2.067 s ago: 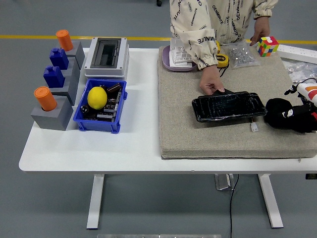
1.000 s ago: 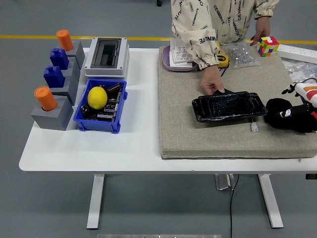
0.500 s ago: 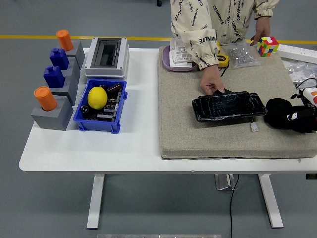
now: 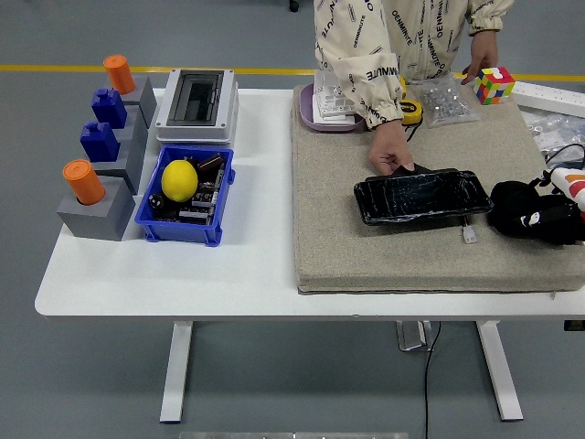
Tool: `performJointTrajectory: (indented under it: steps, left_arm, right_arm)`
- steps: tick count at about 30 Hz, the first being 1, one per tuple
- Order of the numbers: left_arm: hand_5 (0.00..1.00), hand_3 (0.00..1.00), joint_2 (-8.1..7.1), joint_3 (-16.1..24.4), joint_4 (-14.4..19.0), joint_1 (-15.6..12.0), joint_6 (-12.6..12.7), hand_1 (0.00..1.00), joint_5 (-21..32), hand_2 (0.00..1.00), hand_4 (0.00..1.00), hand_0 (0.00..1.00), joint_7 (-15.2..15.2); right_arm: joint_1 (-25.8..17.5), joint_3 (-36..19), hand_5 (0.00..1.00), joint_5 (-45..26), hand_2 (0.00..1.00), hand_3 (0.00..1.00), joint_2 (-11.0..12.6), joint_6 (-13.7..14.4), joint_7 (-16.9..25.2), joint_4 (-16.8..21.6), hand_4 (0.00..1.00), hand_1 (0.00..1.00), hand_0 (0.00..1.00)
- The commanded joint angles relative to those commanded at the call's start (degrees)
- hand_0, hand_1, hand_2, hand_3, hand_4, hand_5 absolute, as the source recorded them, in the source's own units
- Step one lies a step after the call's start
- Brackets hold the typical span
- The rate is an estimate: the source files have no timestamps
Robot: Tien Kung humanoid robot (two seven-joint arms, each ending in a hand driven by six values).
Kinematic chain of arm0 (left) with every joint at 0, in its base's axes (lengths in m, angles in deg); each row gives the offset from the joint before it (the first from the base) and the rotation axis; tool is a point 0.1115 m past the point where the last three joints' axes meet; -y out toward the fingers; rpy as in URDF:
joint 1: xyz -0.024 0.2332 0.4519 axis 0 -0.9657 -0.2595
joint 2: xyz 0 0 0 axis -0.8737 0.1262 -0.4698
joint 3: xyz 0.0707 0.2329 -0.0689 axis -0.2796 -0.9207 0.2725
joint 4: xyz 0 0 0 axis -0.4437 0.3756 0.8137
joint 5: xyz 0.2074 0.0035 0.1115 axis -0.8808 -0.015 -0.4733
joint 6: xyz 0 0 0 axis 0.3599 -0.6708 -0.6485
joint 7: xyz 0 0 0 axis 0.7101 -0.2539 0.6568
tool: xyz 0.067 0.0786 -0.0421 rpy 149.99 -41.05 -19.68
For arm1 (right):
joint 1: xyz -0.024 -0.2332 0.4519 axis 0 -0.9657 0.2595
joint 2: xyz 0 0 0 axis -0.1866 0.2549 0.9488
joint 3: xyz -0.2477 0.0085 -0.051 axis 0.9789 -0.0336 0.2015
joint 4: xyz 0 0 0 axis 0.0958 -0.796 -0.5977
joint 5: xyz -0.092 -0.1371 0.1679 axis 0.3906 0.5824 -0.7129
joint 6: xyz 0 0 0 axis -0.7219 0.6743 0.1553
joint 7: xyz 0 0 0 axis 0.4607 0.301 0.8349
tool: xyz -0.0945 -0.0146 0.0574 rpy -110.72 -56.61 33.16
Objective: Pick the rag up,wipe the panel,place it on the desk
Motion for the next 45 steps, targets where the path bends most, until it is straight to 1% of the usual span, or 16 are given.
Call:
performJointTrajectory:
  steps: [5,12,14,15,21,22,27,28,32,33,38,39,44,45]
  left_arm:
    - [0.477,0.566,0.05,-0.3,0.0,-0.1,0.0,0.698,0.2,0.746,0.600,0.650,0.0]
    - [0.477,0.566,0.01,-0.8,0.0,0.0,0.0,0.698,0.3,0.746,0.600,0.650,0.0]
    - [0.477,0.566,0.01,-0.9,0.0,0.0,0.0,0.698,0.4,0.746,0.600,0.650,-0.1]
    - [0.477,0.567,0.01,-0.9,0.0,0.0,0.0,0.697,0.4,0.747,0.600,0.651,0.0]
    - [0.477,0.567,-0.10,-0.8,0.0,0.0,0.0,0.697,0.2,0.747,0.600,0.651,0.0]
    - [0.478,0.567,-0.10,-0.8,0.0,0.0,0.0,0.698,0.2,0.747,0.600,0.651,0.0]
    - [0.478,0.567,-0.03,-0.9,0.0,0.1,0.0,0.698,0.5,0.747,0.600,0.651,-0.1]
    - [0.479,0.567,-0.01,-0.9,0.0,0.1,-0.1,0.698,0.6,0.747,0.600,0.650,-0.1]
    - [0.479,0.567,0.06,-1.0,0.0,0.1,-0.1,0.698,0.8,0.747,0.600,0.650,-0.2]
    - [0.478,0.566,0.06,-1.0,0.0,0.1,-0.1,0.697,0.8,0.747,0.600,0.650,-0.2]
    - [0.478,0.566,0.09,-1.0,0.0,0.2,0.0,0.697,0.9,0.747,0.600,0.650,-0.3]
    - [0.479,0.567,0.10,-1.1,0.0,0.2,0.0,0.698,1.0,0.747,0.600,0.650,-0.3]
    - [0.479,0.567,0.09,-1.5,0.0,0.2,-0.1,0.698,1.3,0.747,0.600,0.650,-0.5]
    - [0.479,0.567,0.09,-1.5,0.0,0.2,-0.1,0.698,1.2,0.747,0.600,0.650,-0.5]
  right_arm:
    - [-1.1,-0.7,0.536,0.1,0.808,0.788,-0.4,0.2,0.0,0.6,0.998,0.729,0.751]
    - [-2.1,-0.4,0.534,-0.1,0.807,0.786,-1.1,0.7,0.2,0.4,0.998,0.729,0.745]
    - [-2.3,-0.2,0.534,-0.2,0.807,0.786,-1.2,1.1,0.4,0.3,0.998,0.729,0.745]
    - [-2.3,-0.1,0.528,-0.3,0.773,0.767,-1.2,1.4,0.5,0.3,0.998,0.707,0.714]
    - [-2.4,0.2,0.528,-0.6,0.773,0.767,-1.3,3.5,1.2,0.3,0.998,0.707,0.714]
    - [-2.4,0.1,0.457,-0.6,0.713,0.723,-1.2,3.9,1.3,0.4,0.998,0.649,0.617]
    - [-2.3,0.0,0.457,-0.4,0.713,0.723,-1.2,4.7,1.6,0.5,0.998,0.649,0.617]
    - [-2.3,-0.1,0.355,-0.4,0.655,0.622,-1.1,4.7,1.6,0.6,0.984,0.594,0.509]
    - [-2.5,-0.2,0.355,-0.1,0.655,0.622,-1.1,4.8,1.6,0.7,0.984,0.594,0.509]
    - [-2.5,-0.3,0.295,0.0,0.606,0.578,-1.1,4.8,1.6,0.7,0.926,0.564,0.458]
    - [-3.1,-0.8,0.295,0.2,0.606,0.578,-1.0,4.7,1.6,0.8,0.926,0.564,0.458]
    - [-3.3,-1.0,0.278,0.2,0.583,0.550,-1.0,4.8,1.6,0.8,0.907,0.543,0.443]
    - [-4.0,-1.8,0.278,0.4,0.583,0.550,-1.0,5.1,1.8,0.8,0.907,0.543,0.443]
    - [-4.1,-1.8,0.236,0.4,0.539,0.519,-0.9,5.2,1.8,0.8,0.858,0.505,0.392]
